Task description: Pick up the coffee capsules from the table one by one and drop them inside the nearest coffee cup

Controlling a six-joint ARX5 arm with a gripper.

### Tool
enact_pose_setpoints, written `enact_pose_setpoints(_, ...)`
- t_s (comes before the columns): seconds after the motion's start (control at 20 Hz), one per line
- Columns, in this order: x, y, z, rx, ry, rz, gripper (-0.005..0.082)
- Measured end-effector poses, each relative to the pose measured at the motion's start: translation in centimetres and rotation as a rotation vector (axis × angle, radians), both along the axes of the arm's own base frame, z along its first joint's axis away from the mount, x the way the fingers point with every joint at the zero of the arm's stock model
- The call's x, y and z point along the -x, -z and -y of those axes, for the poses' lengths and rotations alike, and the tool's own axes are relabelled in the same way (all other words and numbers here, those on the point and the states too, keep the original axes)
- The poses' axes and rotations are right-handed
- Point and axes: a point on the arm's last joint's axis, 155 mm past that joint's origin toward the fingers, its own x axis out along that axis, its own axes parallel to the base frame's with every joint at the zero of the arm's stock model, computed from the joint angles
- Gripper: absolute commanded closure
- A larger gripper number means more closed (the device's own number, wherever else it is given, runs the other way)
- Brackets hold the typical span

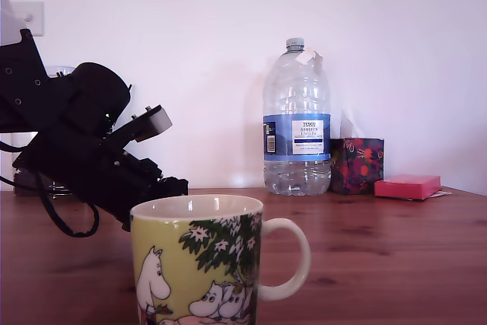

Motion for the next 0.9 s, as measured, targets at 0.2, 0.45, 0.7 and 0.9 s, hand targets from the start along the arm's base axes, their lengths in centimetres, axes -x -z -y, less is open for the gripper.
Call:
enact_pose_setpoints(0.2, 0.4, -0.1, -0.2, -0.011, 0.000, -0.022, 0.0675)
enact_pose_setpoints(0.45, 1.4, -3.8, -0.8, -0.020, 0.005, -0.013, 0.0675)
enact_pose_setpoints(0.7, 4.4, -8.4, -2.1, -0.058, 0.045, 0.005, 0.0675)
enact_pose_setpoints(0.9, 7.7, -10.8, -2.1, -0.069, 0.084, -0.012, 0.0675)
